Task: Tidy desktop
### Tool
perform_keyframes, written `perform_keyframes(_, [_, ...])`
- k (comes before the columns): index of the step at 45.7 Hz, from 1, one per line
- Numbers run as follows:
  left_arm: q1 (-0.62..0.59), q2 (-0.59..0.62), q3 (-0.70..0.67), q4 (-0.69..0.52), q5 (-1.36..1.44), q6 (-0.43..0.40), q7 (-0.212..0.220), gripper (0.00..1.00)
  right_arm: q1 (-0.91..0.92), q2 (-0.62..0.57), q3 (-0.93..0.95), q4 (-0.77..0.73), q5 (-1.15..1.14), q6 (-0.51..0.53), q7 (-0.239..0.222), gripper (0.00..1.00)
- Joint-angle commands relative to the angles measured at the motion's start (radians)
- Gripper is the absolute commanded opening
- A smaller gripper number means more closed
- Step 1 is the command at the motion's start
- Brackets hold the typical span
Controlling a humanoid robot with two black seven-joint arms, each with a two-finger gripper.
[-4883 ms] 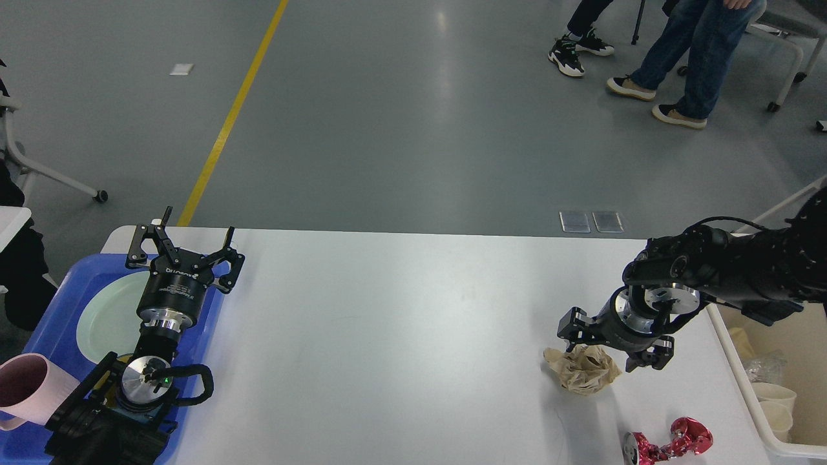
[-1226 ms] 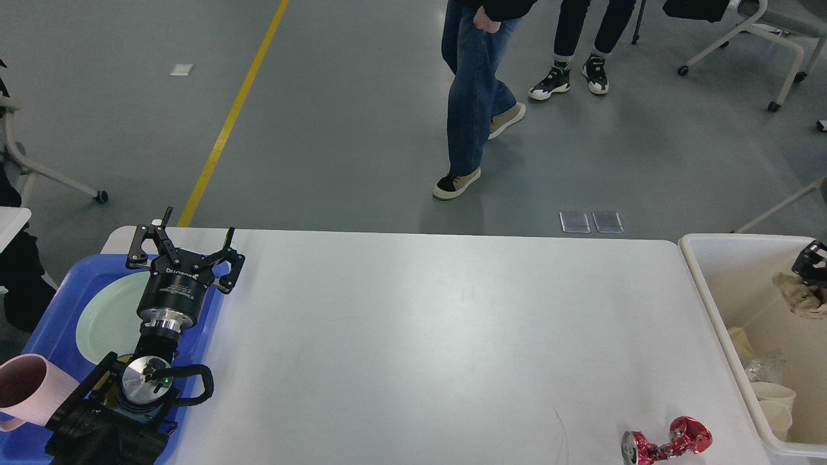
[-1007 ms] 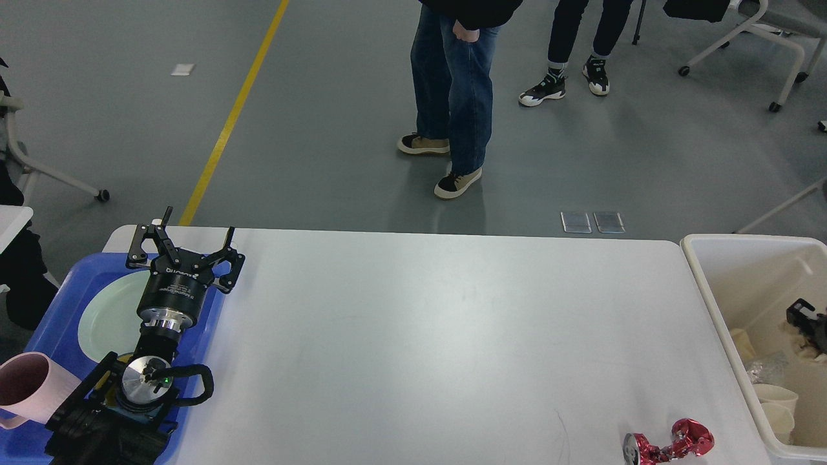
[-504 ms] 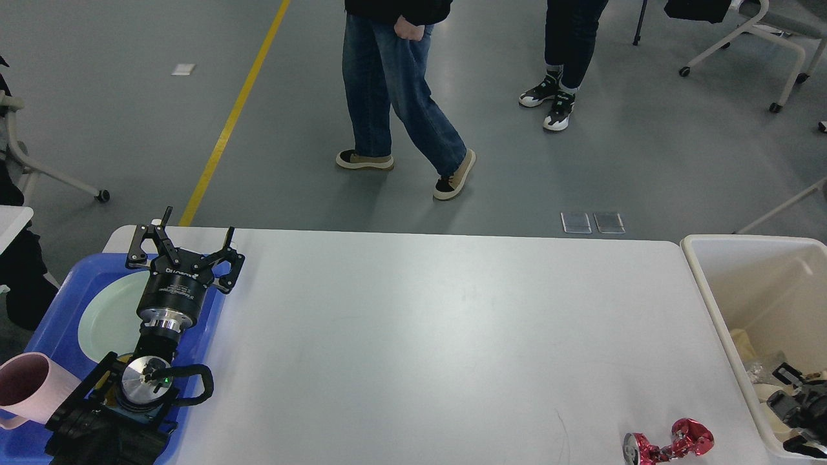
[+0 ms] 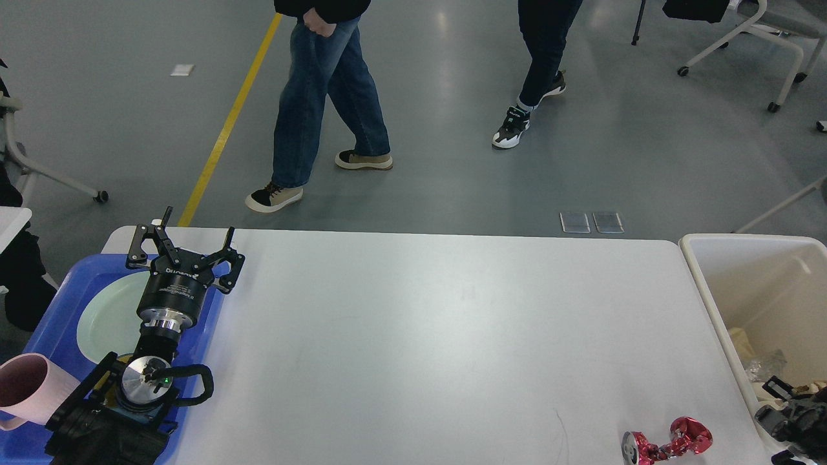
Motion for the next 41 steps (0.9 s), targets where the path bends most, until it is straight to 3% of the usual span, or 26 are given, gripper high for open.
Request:
perform_keyframes(1, [0.000,0.000,-0.001,0.000,0.001,0.000,0.000,0.96,0.004,0.007,0.003,0.002,0.001,-0.024,-0.001,1.00])
perform_keyframes(21, [0.000,0.000,0.000,0.000,0.001,0.000,0.000,0.96,0.041,-0.008,0.004,0.019,-0.001,-0.012,0.001,1.00])
perform_keyframes(27, [0.000,0.000,0.000,0.000,0.001,0.000,0.000,0.96,0.082,-0.019,0.004,0.045,-0.001,0.036,0.002,1.00])
perform_keyframes(34, [0.000,0.000,0.000,0.000,0.001,0.000,0.000,0.96,0.256,-0.114,-0.004,0.203,-0.002,0.125,0.002,1.00])
perform_keyframes(41, [0.000,0.000,0.000,-0.002,0.001,0.000,0.000,0.96,0.518,-0.203,-0.083,0.479,-0.100,0.215,0.001,1.00])
